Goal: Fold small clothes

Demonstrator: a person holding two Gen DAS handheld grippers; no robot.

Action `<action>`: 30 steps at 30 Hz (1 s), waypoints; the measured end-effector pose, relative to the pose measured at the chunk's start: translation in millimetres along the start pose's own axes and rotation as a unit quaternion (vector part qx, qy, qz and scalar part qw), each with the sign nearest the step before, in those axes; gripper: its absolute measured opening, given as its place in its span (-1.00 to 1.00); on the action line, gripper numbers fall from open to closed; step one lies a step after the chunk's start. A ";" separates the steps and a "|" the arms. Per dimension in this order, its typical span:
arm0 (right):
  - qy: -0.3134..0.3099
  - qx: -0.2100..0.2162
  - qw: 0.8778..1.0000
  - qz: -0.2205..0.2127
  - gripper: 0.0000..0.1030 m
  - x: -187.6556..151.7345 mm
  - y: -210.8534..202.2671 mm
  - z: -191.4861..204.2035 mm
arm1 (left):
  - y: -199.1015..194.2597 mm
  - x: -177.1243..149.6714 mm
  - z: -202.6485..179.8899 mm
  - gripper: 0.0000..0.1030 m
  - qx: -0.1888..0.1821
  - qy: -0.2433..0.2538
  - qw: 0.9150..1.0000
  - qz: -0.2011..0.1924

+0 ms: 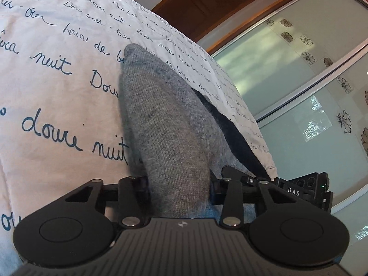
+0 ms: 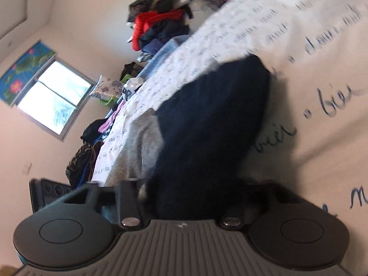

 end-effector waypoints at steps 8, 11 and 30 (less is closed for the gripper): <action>0.024 0.017 0.999 -0.021 -0.56 2.6 -7.6 12.5 | -23.1 11.9 -25.1 -0.39 0.017 0.052 0.998 -0.023; 0.011 0.031 0.999 -0.028 -0.56 9.2 -8.4 30.0 | -38.8 23.6 -32.2 -0.39 0.024 0.065 0.997 -0.043; -0.028 0.002 0.998 0.064 0.28 -57.2 -10.1 65.1 | -108.1 -18.2 14.0 0.14 0.076 0.004 0.997 0.030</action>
Point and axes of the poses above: each gripper's, at about its wrist camera, not at the fingertips, and y roughly the way its jaws point, z to its left, x to its top, the point moved 2 cm from there along y, roughly the way its jaws point, and after that the axes turned 10 degrees about -z, right-handed, at the moved point
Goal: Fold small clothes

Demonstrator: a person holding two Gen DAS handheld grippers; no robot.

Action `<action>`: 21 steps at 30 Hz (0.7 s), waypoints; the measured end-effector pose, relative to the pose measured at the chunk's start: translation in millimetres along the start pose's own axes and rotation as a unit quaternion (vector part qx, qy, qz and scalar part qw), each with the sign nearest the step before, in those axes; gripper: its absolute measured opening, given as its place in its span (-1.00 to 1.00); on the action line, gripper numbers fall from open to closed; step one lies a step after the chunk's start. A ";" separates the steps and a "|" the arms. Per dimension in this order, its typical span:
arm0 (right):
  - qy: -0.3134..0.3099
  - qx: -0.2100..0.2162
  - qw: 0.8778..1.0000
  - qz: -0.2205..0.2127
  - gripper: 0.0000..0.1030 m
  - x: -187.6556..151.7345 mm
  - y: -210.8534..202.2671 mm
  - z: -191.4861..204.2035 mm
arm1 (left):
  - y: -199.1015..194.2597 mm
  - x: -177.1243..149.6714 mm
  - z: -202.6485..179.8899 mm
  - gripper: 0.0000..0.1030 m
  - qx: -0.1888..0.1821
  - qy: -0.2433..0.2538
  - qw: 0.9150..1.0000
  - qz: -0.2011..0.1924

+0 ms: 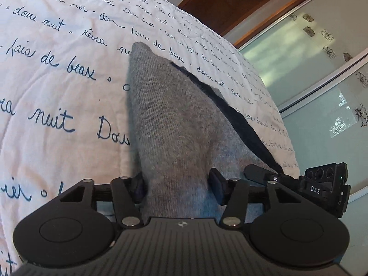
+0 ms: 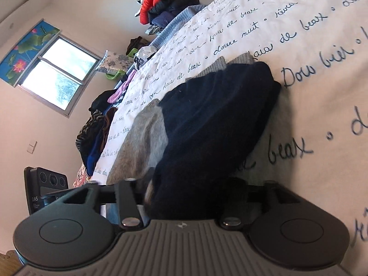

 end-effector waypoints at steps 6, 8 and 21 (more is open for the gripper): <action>-0.005 0.026 0.999 0.021 0.35 -27.2 -40.3 -6.1 | -27.0 -25.4 11.4 0.20 -0.039 -0.006 0.999 0.018; 0.001 0.041 0.999 0.025 0.30 -36.3 -49.1 -7.1 | -32.2 -36.0 14.3 0.13 -0.057 -0.009 0.998 0.025; 0.002 0.029 0.999 0.013 -0.72 -51.3 -77.4 -1.0 | -59.5 -45.6 10.0 -0.70 -0.008 0.015 0.999 0.030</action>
Point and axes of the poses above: each gripper's, at about its wrist camera, not at the fingertips, and y roughly the way its jaws point, z to its left, x to its top, the point moved 2 cm from there along y, roughly the way its jaws point, and after that the axes turned 10 degrees about -z, right-handed, at the moved point
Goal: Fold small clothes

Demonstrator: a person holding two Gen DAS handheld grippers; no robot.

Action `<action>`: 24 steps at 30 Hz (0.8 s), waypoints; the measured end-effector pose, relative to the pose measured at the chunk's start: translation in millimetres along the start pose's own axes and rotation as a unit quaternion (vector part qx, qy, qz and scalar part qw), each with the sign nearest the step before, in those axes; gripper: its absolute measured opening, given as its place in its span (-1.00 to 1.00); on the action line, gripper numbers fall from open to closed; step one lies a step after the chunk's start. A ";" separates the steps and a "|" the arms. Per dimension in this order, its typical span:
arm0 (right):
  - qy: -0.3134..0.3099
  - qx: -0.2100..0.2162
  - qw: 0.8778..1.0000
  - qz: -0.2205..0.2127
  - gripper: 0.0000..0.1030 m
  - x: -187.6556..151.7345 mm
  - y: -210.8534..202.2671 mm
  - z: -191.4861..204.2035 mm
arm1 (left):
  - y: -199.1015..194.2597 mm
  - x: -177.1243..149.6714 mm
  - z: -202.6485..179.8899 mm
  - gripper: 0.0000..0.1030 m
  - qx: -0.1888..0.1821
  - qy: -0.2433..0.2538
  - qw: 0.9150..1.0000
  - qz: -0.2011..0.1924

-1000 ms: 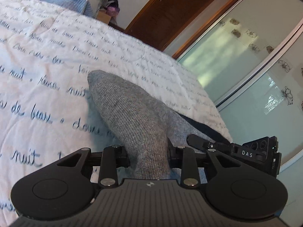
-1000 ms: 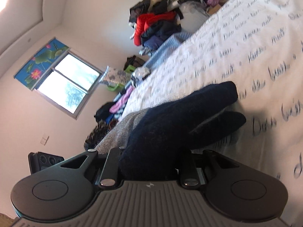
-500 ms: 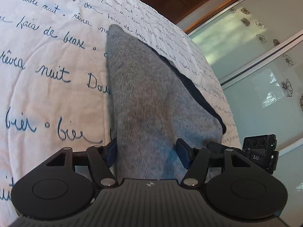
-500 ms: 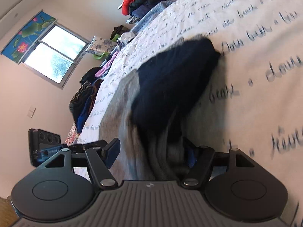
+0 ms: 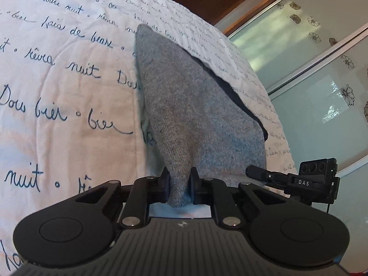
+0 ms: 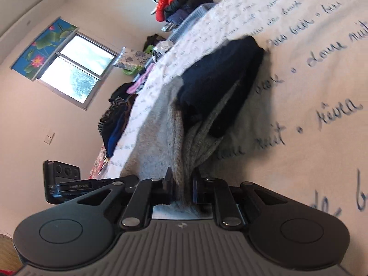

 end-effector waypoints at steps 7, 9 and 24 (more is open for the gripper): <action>-0.018 -0.052 0.998 -0.020 -0.59 -2.8 -19.0 -5.7 | -5.1 -0.9 -2.1 -0.55 0.047 0.014 0.999 -0.014; -0.050 -0.075 0.995 -0.049 -0.57 2.1 -28.8 8.8 | -12.0 4.1 -14.8 -0.42 0.076 0.053 0.995 -0.034; -0.211 -0.116 0.969 -0.060 -0.16 -39.9 8.5 75.8 | -10.5 3.2 -65.1 0.63 0.193 0.102 0.966 -0.138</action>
Point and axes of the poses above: each gripper's, at about its wrist camera, not at the fingertips, and y roughly the way its jaws point, z to its left, x to its top, the point moved 2 cm from there along y, roughly the way its jaws point, and after that the axes turned 10 degrees about -z, right-handed, at the moved point
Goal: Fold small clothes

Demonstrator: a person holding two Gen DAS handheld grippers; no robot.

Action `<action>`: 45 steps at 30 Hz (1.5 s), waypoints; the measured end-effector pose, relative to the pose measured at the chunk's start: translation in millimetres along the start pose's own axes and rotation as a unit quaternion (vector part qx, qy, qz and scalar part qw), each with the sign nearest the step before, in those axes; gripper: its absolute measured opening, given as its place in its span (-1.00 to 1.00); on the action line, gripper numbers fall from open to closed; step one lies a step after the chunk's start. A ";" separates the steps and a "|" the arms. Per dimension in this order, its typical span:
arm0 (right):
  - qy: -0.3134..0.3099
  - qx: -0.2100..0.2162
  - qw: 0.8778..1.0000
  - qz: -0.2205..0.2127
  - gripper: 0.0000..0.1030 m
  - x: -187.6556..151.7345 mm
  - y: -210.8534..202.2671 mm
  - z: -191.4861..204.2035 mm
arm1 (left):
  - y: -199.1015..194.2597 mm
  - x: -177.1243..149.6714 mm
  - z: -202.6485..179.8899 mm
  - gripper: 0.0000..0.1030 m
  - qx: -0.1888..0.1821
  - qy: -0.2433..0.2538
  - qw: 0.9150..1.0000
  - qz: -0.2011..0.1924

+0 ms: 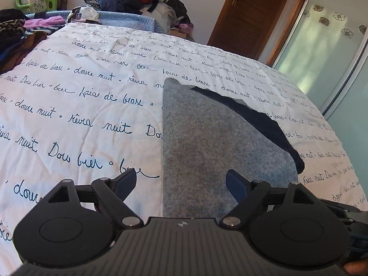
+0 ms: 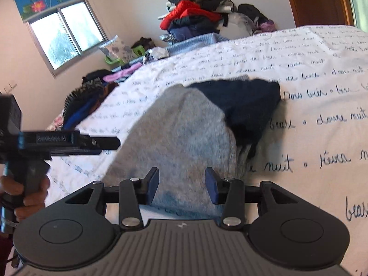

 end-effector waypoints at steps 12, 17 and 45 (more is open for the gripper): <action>0.009 -0.009 1.000 0.004 -0.17 -13.0 -3.3 -2.3 | -0.3 -7.9 -15.5 0.66 0.037 0.041 0.998 -0.016; 0.008 -0.010 1.000 0.006 -0.17 -14.8 -4.8 -2.1 | 1.0 -14.6 -23.1 0.68 0.042 0.065 0.997 -0.014; 0.093 -0.011 0.994 -0.056 0.12 6.6 -27.5 -29.6 | 9.7 -34.1 -46.6 0.71 0.048 0.142 0.989 -0.021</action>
Point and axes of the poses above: each gripper's, at about its wrist camera, not at the fingertips, and y roughly the way its jaws point, z to its left, x to its top, the point moved 2 cm from there along y, roughly the way its jaws point, and after that the axes turned 10 degrees about -z, right-handed, at the moved point
